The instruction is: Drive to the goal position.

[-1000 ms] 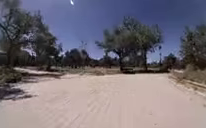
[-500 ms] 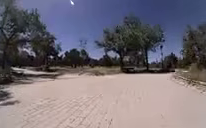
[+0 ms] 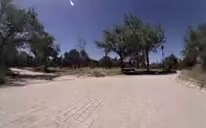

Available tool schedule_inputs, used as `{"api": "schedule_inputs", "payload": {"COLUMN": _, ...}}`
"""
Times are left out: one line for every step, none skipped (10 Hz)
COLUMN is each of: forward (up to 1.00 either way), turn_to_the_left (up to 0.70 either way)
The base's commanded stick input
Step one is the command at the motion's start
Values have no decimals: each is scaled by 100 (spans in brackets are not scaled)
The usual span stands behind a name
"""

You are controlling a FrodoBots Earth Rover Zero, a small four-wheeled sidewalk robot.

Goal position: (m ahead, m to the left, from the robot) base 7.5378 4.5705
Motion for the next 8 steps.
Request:
{"api": "schedule_inputs", "payload": {"forward": 100, "turn_to_the_left": 40}}
{"api": "schedule_inputs", "payload": {"forward": 100, "turn_to_the_left": 39}}
{"api": "schedule_inputs", "payload": {"forward": 100, "turn_to_the_left": 11}}
{"api": "schedule_inputs", "payload": {"forward": 100, "turn_to_the_left": 0}}
{"api": "schedule_inputs", "payload": {"forward": 100, "turn_to_the_left": 0}}
{"api": "schedule_inputs", "payload": {"forward": 100, "turn_to_the_left": 0}}
{"api": "schedule_inputs", "payload": {"forward": 100, "turn_to_the_left": 0}}
{"api": "schedule_inputs", "payload": {"forward": 100, "turn_to_the_left": 0}}
